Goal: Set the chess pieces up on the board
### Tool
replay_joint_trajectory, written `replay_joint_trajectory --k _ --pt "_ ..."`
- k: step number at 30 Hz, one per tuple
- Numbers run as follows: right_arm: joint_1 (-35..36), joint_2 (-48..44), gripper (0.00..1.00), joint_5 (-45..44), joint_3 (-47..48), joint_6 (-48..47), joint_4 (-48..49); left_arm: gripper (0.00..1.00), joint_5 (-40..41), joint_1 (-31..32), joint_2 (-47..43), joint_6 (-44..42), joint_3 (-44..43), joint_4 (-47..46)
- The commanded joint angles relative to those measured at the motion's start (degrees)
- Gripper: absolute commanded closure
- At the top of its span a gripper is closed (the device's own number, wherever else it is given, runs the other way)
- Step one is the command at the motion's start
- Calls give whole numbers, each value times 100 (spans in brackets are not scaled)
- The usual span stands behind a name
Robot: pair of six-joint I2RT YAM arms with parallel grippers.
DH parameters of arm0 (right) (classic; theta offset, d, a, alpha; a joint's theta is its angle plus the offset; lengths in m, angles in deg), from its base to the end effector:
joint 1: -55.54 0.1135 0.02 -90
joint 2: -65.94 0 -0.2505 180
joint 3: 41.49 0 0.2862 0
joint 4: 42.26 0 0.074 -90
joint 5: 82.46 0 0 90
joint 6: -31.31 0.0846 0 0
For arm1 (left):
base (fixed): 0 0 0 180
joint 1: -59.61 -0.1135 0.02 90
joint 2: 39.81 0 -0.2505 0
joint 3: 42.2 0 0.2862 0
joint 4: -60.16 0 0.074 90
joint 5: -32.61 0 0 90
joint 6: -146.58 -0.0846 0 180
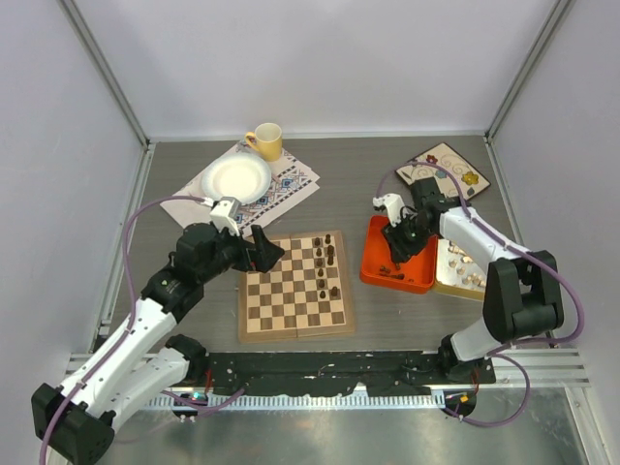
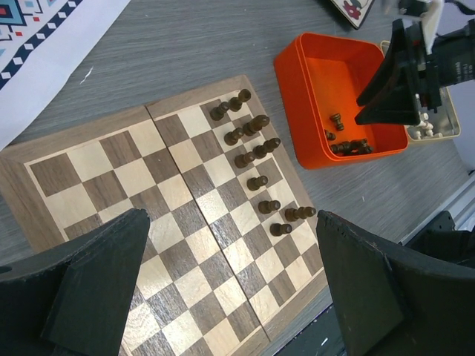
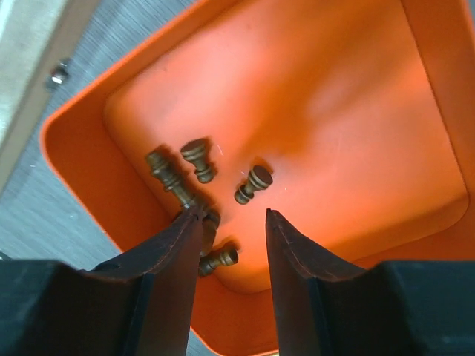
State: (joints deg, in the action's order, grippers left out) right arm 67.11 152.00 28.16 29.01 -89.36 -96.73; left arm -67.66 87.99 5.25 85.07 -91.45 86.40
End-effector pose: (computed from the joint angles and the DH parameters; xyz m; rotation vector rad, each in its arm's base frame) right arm 0.3181 0.0955 0.1427 -1.0583 2.4988 0.4073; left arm 0.2341 -0.1436 0.2527 0.1215 2.0386 -0.8152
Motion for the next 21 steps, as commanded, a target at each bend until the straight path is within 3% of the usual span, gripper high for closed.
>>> replay_joint_trajectory --k 1,10,21 --pt "196 165 56 -831 -144 290 203 0 -125 -26 -102 -81 -135 -262" --pt "407 604 57 -1174 -179 501 378 0 -64 -26 -296 60 32 -279" --pt "451 904 75 -1438 120 501 677 0 -55 -26 -296 51 -21 -227"
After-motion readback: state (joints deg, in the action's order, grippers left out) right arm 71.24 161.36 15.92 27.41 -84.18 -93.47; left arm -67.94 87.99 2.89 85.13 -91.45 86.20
